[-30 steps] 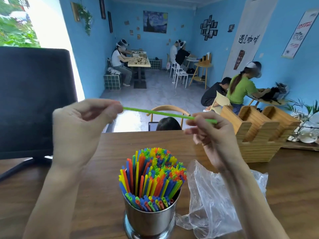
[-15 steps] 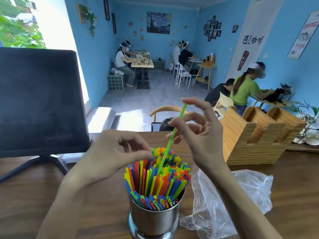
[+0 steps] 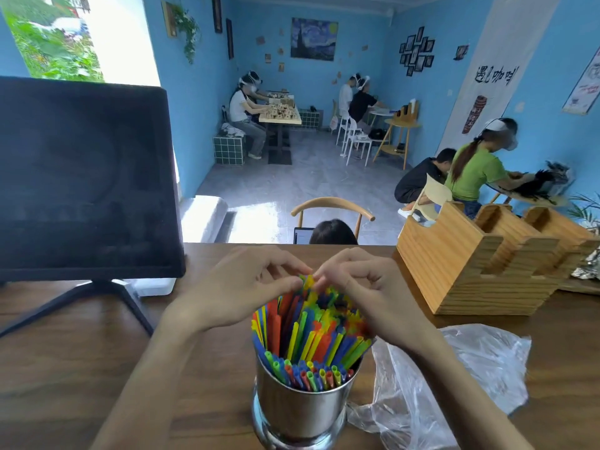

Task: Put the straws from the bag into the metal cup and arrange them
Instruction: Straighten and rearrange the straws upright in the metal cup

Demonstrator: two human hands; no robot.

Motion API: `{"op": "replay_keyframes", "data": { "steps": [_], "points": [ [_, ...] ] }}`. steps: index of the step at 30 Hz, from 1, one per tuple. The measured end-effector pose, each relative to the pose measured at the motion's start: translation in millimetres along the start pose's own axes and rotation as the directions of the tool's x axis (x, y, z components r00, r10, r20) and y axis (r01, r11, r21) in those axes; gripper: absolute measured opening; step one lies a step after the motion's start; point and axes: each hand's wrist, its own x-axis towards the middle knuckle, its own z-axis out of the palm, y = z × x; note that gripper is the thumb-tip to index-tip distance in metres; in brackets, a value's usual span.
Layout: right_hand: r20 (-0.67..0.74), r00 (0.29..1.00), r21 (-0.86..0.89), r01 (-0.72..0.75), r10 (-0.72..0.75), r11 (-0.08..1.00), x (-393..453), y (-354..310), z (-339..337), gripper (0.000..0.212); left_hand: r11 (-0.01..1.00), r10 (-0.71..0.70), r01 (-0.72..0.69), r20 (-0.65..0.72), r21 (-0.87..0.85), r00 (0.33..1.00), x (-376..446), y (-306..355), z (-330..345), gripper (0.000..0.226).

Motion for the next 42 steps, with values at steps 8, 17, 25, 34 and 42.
{"op": "replay_keyframes", "data": {
  "steps": [8,17,25,34,42],
  "points": [
    [-0.162,0.977,0.174,-0.113,0.141,0.978,4,6,-6,0.047,0.999,0.027,-0.032,0.138,0.036,0.99,-2,5,-6,0.04],
    [-0.129,0.978,0.226,-0.132,0.164,0.965,2,9,-5,0.047,0.999,0.042,-0.041,0.048,-0.02,0.998,4,14,-6,0.021],
    [-0.092,0.988,0.172,-0.108,0.125,0.979,1,9,-7,0.042,0.996,0.068,-0.072,-0.07,-0.053,0.995,-3,22,-11,0.012],
    [0.129,0.992,-0.014,-0.01,0.011,1.0,4,-9,-2,0.03,0.91,0.241,-0.374,-0.506,-0.179,0.828,-3,46,-24,0.022],
    [-0.032,0.997,0.139,0.081,-0.077,0.987,5,-8,-10,0.012,0.731,0.14,-0.627,-0.84,-0.27,0.525,-2,57,-51,0.018]
  ]
}}
